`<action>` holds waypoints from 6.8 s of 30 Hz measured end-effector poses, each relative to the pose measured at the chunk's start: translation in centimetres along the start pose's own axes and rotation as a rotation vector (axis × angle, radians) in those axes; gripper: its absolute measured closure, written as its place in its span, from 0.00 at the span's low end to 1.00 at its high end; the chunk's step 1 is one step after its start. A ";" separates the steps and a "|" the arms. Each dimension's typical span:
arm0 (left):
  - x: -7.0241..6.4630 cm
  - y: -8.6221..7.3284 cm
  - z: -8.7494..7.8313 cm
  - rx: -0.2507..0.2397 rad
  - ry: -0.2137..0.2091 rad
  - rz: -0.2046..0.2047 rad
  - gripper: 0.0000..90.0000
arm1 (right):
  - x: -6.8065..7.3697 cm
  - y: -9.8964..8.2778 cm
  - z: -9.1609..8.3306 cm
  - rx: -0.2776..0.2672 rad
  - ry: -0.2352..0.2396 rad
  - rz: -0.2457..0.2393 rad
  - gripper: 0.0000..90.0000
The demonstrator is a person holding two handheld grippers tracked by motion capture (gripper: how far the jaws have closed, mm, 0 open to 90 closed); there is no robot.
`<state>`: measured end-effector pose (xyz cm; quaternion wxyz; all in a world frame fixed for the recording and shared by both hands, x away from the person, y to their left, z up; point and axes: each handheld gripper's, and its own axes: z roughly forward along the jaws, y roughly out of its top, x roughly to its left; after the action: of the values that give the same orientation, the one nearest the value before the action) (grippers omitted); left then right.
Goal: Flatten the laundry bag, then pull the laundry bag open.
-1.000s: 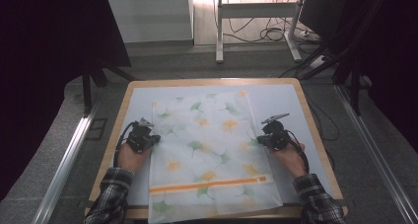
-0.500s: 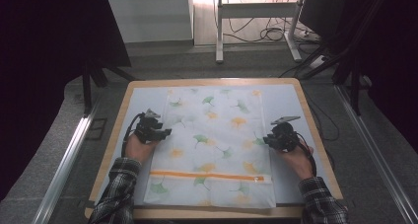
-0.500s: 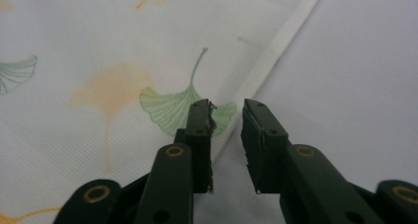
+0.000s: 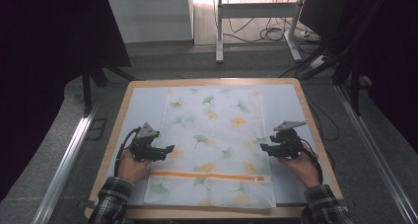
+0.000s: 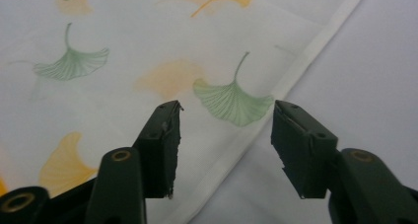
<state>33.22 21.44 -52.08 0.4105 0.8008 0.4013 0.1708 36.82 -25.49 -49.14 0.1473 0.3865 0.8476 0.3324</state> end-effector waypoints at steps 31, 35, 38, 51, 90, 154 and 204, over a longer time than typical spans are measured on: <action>-8.3 3.4 3.1 0.075 -0.250 0.175 0.03 | 5.0 -5.4 -1.6 0.074 0.270 -0.313 0.04; -9.6 3.7 3.9 0.087 -0.271 0.200 0.05 | 5.0 -5.9 -1.1 0.090 0.274 -0.339 0.02; -10.6 3.9 4.5 0.096 -0.288 0.212 0.06 | 5.1 -6.2 -1.1 0.082 0.266 -0.371 0.01; -14.6 5.6 7.1 0.110 -0.401 0.304 0.28 | 5.2 -6.5 -1.0 0.069 0.264 -0.382 0.00; -21.3 7.4 11.3 0.144 -0.507 0.365 0.68 | 5.1 -6.6 -1.0 0.064 0.269 -0.374 0.00; -21.7 7.6 12.1 0.212 -0.483 0.437 1.00 | 4.9 -6.7 -1.2 0.067 0.255 -0.340 0.03; -17.7 5.0 8.6 0.241 -0.419 0.416 1.00 | 5.4 -6.1 -1.5 0.084 0.246 -0.338 0.27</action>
<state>29.96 1.37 -52.28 0.3427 0.9263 0.1529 0.0336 29.08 -25.08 -52.13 0.0802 0.2015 0.9251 0.3118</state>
